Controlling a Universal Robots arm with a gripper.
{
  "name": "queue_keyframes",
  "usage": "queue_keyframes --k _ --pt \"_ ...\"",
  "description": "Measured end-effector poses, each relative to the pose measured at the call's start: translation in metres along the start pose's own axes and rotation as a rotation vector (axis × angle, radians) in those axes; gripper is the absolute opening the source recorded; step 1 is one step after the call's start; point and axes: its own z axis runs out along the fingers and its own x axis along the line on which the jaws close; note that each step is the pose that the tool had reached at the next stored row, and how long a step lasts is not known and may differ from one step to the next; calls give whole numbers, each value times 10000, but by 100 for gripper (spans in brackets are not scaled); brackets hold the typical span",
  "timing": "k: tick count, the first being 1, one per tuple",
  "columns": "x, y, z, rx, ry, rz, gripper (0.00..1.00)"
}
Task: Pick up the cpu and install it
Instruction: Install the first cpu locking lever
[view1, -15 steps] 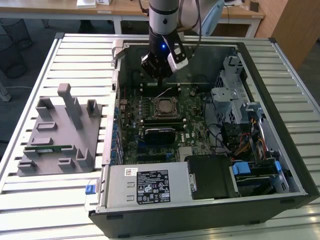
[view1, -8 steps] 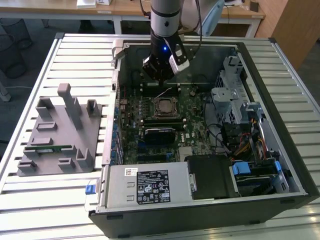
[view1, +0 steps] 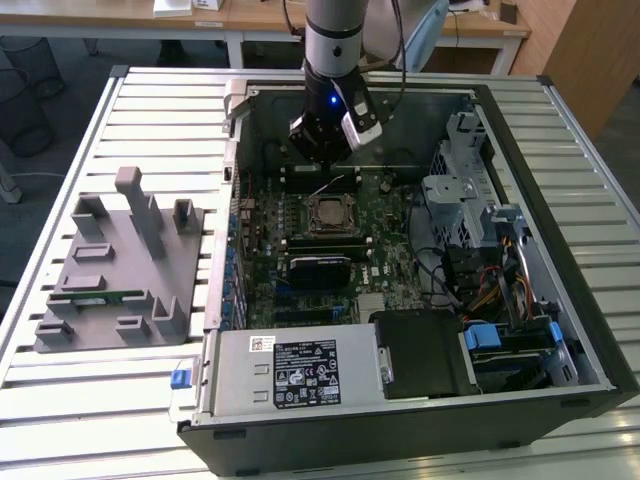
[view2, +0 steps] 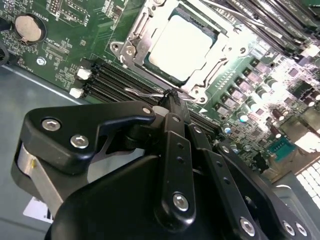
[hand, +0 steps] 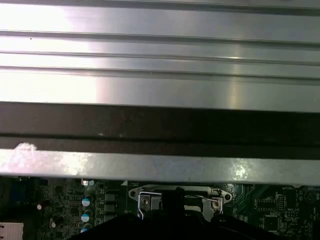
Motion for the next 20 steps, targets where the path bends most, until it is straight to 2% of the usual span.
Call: queue_keyframes --k 20 --pt "-157 78 117 12 3 -2 11"
